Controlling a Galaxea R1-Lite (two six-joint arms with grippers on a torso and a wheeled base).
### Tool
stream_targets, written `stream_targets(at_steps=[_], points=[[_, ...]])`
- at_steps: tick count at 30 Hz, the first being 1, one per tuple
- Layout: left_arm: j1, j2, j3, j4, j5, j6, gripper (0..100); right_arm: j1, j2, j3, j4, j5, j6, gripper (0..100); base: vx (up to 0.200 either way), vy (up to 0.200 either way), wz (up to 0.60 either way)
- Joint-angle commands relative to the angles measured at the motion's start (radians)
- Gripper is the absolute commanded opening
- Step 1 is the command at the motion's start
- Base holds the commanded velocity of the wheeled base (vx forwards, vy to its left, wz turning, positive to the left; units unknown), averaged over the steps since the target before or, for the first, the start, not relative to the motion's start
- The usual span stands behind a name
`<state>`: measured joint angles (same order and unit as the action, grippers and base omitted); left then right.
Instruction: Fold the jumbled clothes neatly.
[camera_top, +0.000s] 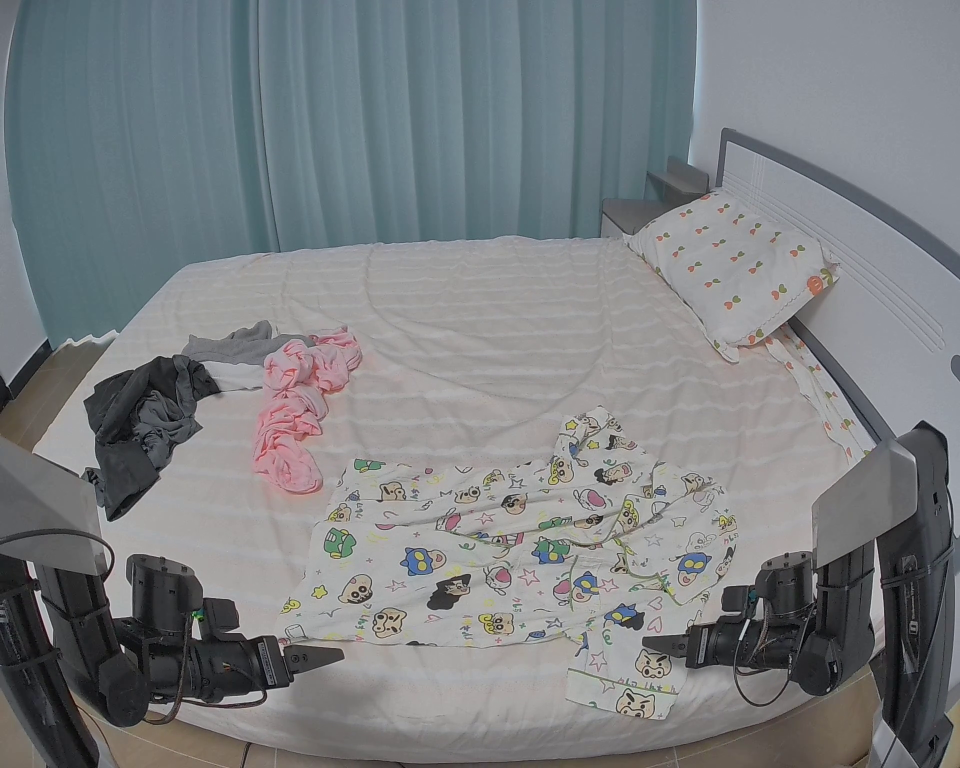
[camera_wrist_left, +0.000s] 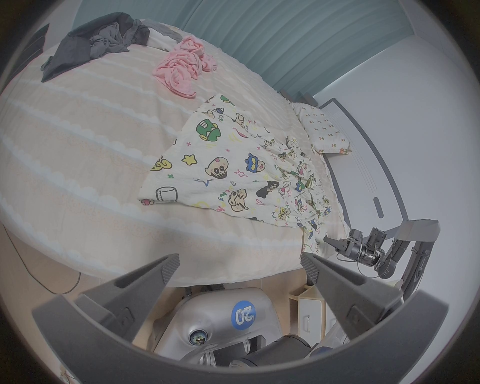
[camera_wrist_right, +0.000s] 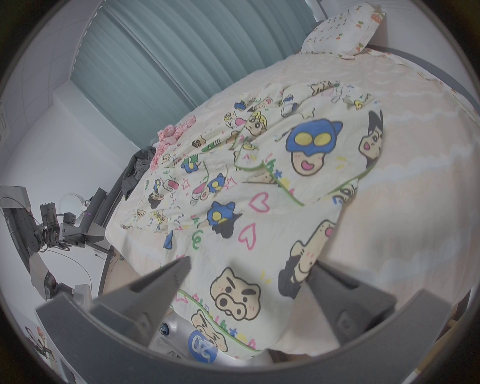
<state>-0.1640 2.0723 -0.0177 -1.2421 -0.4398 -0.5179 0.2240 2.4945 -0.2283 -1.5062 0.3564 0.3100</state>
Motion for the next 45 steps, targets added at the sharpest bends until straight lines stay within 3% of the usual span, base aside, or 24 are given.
stream_targets(at_steps=[1, 7, 16, 21, 36, 39, 41, 45], points=[[0.000, 0.011, 0.018, 0.001, 0.003, -0.001, 100, 0.001, -0.016, -0.009, 0.012, 0.003, -0.003, 0, 0.000, 0.000, 0.00], [0.000, 0.006, 0.018, 0.001, 0.003, -0.010, 100, -0.002, -0.017, -0.005, 0.011, 0.001, -0.012, 0, 0.000, 0.000, 0.00], [0.000, 0.003, 0.018, 0.000, 0.003, -0.025, 100, -0.118, -0.054, 0.127, -0.003, 0.003, -0.163, 0, 0.000, 0.000, 0.00], [0.000, 0.003, 0.018, 0.000, 0.004, -0.022, 100, -0.218, -0.052, 0.191, -0.005, 0.090, -0.272, 0, 0.000, 0.000, 0.00], [-0.002, 0.009, 0.018, 0.000, 0.012, -0.017, 100, -0.285, -0.049, 0.228, 0.046, 0.134, -0.362, 0, 0.000, 0.000, 0.00], [-0.003, 0.012, 0.018, -0.003, 0.027, -0.017, 100, -0.298, -0.051, 0.228, 0.063, 0.134, -0.376, 0, 0.000, 0.000, 0.00], [-0.029, 0.043, -0.015, -0.007, 0.125, -0.025, 100, -0.334, -0.052, 0.228, 0.083, 0.134, -0.411, 0, 0.000, 0.000, 0.00], [-0.057, 0.092, -0.079, -0.007, 0.210, -0.042, 100, -0.350, -0.048, 0.228, 0.098, 0.136, -0.425, 0, 0.000, 0.000, 0.00]])
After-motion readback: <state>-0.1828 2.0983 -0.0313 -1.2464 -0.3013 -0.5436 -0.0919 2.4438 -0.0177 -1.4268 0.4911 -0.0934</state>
